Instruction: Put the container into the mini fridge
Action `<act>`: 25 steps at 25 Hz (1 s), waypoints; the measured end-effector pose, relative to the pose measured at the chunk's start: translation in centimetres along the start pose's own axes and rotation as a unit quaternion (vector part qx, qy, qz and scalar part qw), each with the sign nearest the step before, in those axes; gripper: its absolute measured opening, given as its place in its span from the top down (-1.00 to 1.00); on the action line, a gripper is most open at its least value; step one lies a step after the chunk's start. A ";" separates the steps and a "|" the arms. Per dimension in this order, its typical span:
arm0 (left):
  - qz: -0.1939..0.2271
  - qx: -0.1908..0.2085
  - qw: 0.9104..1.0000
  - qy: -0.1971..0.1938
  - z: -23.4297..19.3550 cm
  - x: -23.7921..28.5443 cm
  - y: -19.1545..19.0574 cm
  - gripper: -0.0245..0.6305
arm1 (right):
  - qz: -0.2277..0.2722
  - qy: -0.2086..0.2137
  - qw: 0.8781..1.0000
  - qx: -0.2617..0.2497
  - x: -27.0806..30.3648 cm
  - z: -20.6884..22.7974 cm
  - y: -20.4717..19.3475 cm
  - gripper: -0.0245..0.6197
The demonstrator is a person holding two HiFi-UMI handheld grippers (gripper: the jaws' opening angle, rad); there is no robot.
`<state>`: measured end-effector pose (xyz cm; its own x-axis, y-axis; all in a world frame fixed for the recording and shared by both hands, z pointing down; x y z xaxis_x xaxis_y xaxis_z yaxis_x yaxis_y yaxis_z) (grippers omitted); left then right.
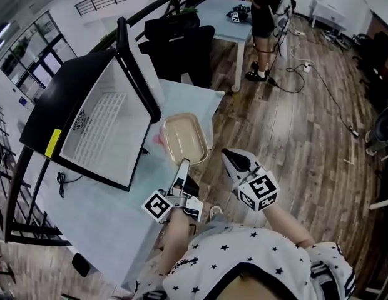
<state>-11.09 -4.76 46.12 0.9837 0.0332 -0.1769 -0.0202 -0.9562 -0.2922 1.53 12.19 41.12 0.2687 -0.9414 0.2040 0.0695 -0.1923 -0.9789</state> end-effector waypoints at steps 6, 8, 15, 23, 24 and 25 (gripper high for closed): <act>0.019 -0.005 1.000 0.000 -1.4 1.4 3.8 0.23 | 0.001 0.018 1.000 -0.008 4.9 0.6 1.3 0.86; 0.026 0.000 1.000 0.003 -2.0 1.6 5.0 0.23 | 0.000 0.027 1.000 -0.011 6.5 0.7 1.6 0.86; 0.055 0.006 0.998 0.021 -3.2 1.5 8.8 0.23 | -0.002 0.052 0.999 -0.013 10.8 0.5 2.5 0.86; 0.105 0.016 0.994 0.040 -4.0 0.4 11.6 0.23 | -0.008 0.098 0.995 -0.010 14.8 0.2 2.6 0.86; 0.112 0.017 0.993 0.043 -4.1 0.3 11.9 0.23 | -0.008 0.106 0.994 -0.011 15.3 0.2 2.6 0.86; 0.120 0.017 0.992 0.045 -4.2 0.2 12.1 0.23 | -0.009 0.114 0.993 -0.012 15.9 0.2 2.6 0.86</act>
<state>-10.34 -17.51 46.55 0.9621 -0.2210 -0.1599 -0.2592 -0.9233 -0.2835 6.21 -3.18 41.80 0.0425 -0.9757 0.2148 0.0485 -0.2128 -0.9759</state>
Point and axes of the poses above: the fingertips, and each gripper's own axes: x forward along the fingers, z to its right, y out of its top, the point moved 8 cm from there along -x, backward along the fingers, and after that the axes turned 7 degrees about -z, right-handed, at the moved point
